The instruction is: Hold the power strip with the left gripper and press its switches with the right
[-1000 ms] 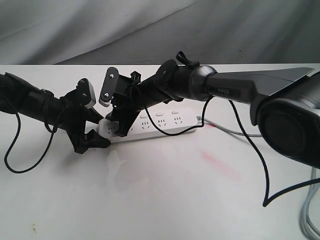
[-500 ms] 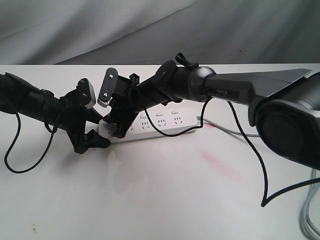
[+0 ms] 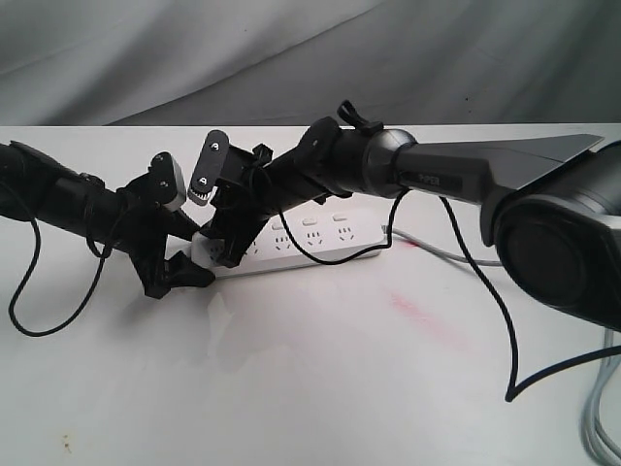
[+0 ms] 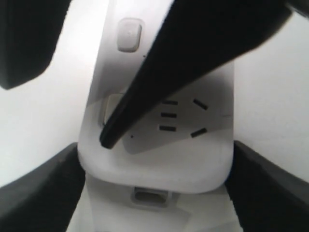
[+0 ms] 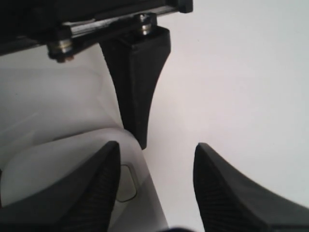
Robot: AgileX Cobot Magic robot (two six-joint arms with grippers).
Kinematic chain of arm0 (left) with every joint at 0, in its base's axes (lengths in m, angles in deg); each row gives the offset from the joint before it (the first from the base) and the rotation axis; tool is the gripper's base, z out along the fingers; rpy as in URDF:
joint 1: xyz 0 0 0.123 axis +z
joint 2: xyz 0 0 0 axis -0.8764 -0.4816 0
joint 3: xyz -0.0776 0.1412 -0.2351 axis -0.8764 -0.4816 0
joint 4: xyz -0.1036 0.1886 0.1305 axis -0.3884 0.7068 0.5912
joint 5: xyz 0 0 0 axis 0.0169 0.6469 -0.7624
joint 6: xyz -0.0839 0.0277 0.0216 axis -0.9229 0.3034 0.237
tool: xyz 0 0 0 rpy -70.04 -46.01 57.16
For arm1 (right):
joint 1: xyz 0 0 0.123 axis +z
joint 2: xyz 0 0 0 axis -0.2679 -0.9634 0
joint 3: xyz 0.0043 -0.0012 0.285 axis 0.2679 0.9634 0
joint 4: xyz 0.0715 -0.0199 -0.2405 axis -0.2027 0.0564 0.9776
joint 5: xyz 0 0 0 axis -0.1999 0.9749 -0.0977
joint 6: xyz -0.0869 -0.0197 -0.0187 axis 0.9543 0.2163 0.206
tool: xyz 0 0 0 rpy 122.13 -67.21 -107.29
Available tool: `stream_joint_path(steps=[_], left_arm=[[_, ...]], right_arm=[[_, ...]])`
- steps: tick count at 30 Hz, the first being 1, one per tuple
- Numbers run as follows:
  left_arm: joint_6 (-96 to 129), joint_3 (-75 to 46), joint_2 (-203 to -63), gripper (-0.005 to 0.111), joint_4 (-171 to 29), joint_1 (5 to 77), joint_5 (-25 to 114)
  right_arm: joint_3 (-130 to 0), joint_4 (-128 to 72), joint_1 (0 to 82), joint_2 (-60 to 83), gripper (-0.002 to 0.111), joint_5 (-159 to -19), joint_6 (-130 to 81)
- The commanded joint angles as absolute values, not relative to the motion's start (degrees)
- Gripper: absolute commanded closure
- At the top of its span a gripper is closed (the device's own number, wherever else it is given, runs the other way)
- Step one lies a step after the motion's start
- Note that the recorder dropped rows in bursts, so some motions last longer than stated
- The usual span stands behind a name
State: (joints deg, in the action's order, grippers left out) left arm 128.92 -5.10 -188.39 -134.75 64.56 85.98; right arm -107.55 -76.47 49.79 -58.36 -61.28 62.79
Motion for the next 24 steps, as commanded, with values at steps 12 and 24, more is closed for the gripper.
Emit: stream_joint_path(steps=[12,24], left_arm=[[129.44,-5.06,-188.84,0.049,-133.59,64.55,85.31],[129.44,-5.06,-188.84,0.049,-133.59,64.55,85.31]], right_arm=[[-106.46,-69.53,48.74,-61.62,0.063,-61.29,61.11],[-106.46,-71.34,48.74,-62.43,0.063,-61.79,59.08]])
